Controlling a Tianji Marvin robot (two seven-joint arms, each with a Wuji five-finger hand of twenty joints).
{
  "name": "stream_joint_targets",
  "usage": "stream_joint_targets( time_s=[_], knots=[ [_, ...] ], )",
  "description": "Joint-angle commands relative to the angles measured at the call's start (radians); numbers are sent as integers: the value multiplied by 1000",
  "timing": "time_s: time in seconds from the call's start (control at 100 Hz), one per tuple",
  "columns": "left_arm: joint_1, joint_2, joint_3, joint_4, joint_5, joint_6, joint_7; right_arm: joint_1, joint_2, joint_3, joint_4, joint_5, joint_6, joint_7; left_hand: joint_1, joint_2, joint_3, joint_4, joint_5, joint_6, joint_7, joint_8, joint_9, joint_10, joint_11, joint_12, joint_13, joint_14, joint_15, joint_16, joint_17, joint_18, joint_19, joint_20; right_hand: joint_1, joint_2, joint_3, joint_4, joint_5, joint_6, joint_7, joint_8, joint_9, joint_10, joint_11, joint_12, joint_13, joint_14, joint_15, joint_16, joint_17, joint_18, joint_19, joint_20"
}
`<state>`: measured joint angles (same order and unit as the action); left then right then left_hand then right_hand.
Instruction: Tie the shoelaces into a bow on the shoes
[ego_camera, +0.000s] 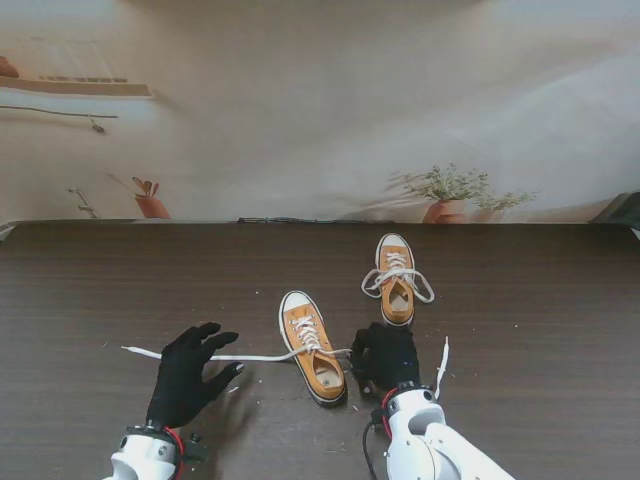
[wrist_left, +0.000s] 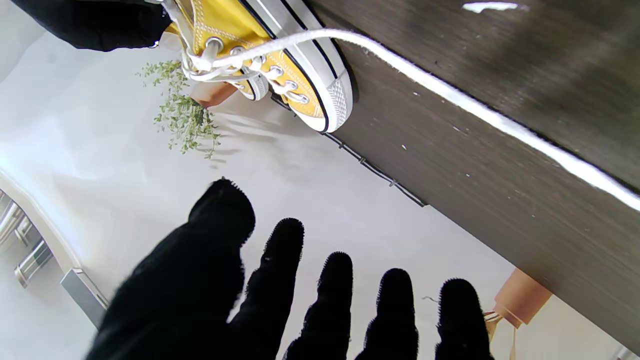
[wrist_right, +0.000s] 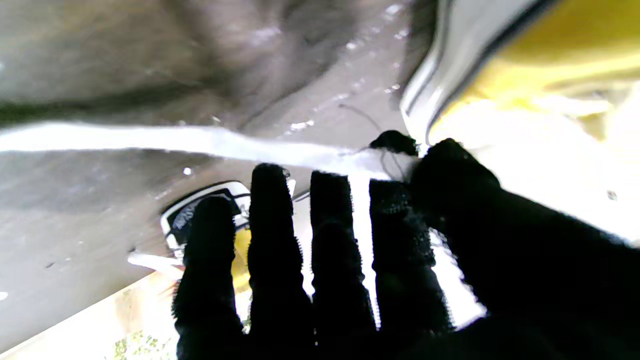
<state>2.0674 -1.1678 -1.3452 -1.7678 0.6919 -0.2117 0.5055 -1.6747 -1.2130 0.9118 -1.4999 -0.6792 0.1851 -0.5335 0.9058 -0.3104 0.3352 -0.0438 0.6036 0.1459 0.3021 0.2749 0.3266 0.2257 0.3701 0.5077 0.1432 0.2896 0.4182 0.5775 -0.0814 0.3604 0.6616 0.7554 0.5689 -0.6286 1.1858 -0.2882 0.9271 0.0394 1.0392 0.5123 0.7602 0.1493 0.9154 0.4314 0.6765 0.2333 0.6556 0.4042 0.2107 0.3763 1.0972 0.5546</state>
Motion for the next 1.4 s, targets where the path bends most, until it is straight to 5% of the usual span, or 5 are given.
stream_joint_targets(
  time_s=[0.0, 0.58, 0.85, 1.06, 1.39],
  knots=[
    [4, -5, 5, -3, -13, -1, -11, -11, 4, 7, -21, 25, -19, 16, 6, 37, -40, 18, 31, -17, 8, 17, 5, 11, -6, -14, 22, 6, -3, -9, -3, -35, 11, -3, 46, 15, -13, -14, 40, 4, 57, 54, 53, -26, 14, -2, 26, -9, 14, -7, 1, 2, 13, -6],
    [-10, -21, 11, 25, -56, -119, 38, -59, -24, 95, -153, 397, -24, 158, 88, 53, -111, 13, 64, -21, 51, 40, 37, 28, 16, -8, 7, 11, 0, -15, -9, -74, -107, -76, 48, 20, -17, -15, 24, 20, 53, 120, 620, 15, -32, -21, 609, 50, -6, -15, 276, 30, 25, -93],
    [-2, -25, 3, 21, -52, -140, 58, -73, -32, 113, -195, 531, 1, 194, 101, 54, -130, 15, 76, -15, 51, 39, 50, 36, 21, -9, 19, 13, 12, -20, 8, -88, -164, -112, 47, -5, -15, -12, 19, 52, 70, 67, 695, -31, 247, 106, 627, -10, 690, 223, 790, 221, 316, -163],
    [-28, -8, 6, 46, 19, -133, 43, -77, 16, 119, -208, 478, -57, 339, 76, 54, -134, 21, 79, -21, 42, 34, 121, 22, 40, -4, 99, 30, 38, -21, 69, -36, -168, -123, 9, 29, -64, -8, -10, -43, 76, 32, 635, -90, 341, 249, 629, -112, 1050, 406, 953, 128, 838, 326],
    [-53, 43, -15, 6, 74, -17, -212, -116, 90, 217, -291, 297, -152, 520, 7, 32, -132, 28, -34, -17, -42, -7, 133, -4, 18, -10, 140, 22, 37, -29, 82, -10, -78, -85, -111, -63, -55, -11, -58, -111, -6, -166, 587, -180, 374, 406, 637, -263, 1123, 448, 996, -107, 997, 459]
  ],
)
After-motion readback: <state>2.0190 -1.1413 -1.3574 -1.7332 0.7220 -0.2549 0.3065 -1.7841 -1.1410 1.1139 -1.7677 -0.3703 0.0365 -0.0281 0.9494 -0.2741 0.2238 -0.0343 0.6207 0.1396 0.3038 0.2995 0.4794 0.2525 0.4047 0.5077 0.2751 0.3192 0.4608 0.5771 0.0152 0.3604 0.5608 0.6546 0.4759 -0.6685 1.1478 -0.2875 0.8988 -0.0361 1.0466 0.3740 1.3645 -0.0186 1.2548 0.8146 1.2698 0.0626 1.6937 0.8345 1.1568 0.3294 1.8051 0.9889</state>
